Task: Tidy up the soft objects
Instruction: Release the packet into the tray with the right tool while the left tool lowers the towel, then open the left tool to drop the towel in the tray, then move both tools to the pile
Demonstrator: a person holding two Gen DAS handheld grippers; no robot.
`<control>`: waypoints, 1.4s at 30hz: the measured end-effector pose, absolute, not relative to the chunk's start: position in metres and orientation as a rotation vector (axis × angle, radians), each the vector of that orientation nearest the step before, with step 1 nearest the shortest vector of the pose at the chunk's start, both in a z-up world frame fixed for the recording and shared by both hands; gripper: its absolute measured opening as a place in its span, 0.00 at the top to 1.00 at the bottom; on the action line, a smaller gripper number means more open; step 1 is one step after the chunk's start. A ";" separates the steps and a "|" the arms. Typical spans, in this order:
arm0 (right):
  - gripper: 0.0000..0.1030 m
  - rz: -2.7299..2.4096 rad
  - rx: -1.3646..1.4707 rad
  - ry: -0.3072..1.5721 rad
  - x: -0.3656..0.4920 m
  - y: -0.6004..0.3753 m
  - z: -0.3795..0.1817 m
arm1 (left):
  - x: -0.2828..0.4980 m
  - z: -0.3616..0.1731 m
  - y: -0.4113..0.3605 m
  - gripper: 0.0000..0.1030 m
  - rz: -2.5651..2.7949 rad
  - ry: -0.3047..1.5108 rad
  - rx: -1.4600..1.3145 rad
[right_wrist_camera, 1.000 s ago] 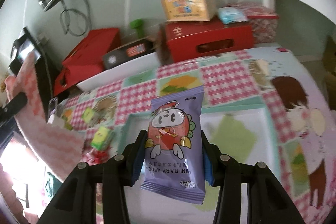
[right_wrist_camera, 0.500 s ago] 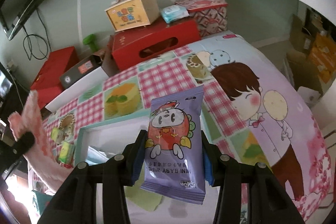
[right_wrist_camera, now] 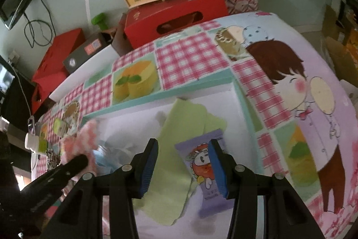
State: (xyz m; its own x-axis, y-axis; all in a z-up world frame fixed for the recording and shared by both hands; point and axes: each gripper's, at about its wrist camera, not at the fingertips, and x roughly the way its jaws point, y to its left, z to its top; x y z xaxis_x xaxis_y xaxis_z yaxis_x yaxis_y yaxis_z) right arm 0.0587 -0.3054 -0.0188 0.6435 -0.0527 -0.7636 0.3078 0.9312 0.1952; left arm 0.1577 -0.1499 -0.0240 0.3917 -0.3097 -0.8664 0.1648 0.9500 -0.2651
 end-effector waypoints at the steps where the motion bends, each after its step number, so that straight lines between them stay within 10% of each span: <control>1: 0.52 -0.207 0.322 0.857 0.060 -0.305 -0.021 | 0.158 -0.027 -0.150 0.80 -0.296 1.139 -0.138; 11: 0.52 -0.207 0.299 0.910 0.070 -0.297 -0.033 | 0.160 -0.044 -0.154 0.79 -0.285 1.196 -0.096; 28: 0.51 -0.245 0.276 0.917 0.075 -0.293 -0.036 | 0.152 -0.014 -0.159 0.34 -0.367 1.155 -0.066; 42: 0.14 -0.277 0.235 0.919 0.080 -0.287 -0.036 | 0.161 0.002 -0.114 0.08 -0.196 1.052 -0.122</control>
